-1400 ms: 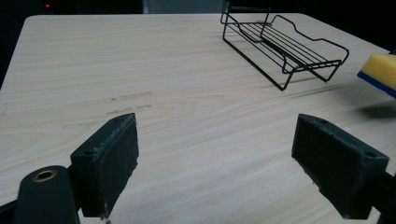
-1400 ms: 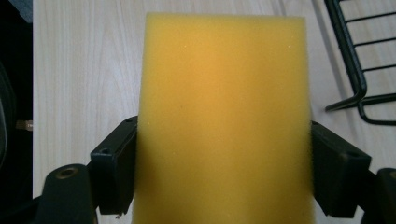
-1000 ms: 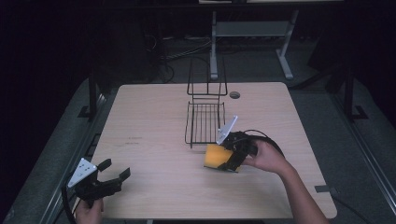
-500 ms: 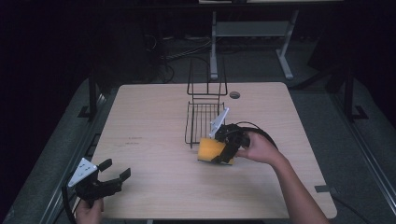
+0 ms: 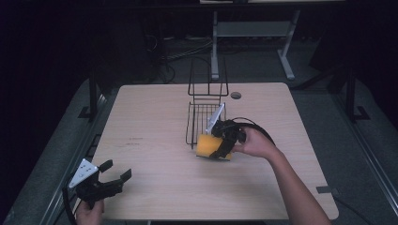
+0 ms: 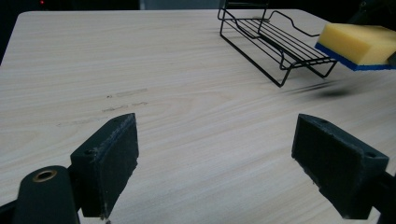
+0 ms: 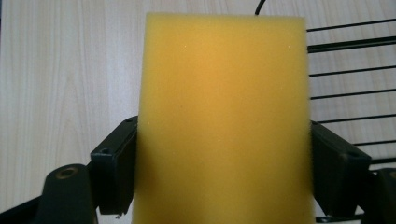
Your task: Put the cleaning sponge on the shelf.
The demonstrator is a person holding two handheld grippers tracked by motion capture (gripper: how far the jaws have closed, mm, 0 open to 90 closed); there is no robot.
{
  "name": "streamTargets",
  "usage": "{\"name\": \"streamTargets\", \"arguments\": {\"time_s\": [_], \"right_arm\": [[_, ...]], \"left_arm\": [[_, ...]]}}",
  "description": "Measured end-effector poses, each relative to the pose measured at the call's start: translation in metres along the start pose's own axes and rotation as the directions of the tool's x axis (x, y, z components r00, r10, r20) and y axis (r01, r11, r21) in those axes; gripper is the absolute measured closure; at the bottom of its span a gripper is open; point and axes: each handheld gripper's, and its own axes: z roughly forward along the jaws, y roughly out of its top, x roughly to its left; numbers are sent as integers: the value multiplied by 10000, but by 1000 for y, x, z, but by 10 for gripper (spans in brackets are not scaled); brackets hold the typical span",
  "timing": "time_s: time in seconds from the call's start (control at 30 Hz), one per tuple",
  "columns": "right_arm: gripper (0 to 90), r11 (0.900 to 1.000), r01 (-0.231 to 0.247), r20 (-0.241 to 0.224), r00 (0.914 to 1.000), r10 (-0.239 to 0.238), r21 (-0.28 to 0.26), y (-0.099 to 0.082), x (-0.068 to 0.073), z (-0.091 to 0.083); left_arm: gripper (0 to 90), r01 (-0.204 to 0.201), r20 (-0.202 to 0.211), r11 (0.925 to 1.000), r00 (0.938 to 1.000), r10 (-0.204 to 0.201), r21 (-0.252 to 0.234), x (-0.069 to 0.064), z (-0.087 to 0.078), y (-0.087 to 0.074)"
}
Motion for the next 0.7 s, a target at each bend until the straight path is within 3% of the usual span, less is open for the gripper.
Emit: {"name": "streamTargets", "arguments": {"time_s": [0.23, 0.7], "right_arm": [[218, 10000, 13, -109, 9999, -13, 12, 5, -7, 6], [218, 9995, -269, -418, 9988, 263, -141, 15, -25, 8]], "left_arm": [[140, -195, 15, 9998, 9998, 195, 102, -2, 2, 1], [140, -121, -19, 9999, 9999, 121, 56, -2, 2, 1]]}}
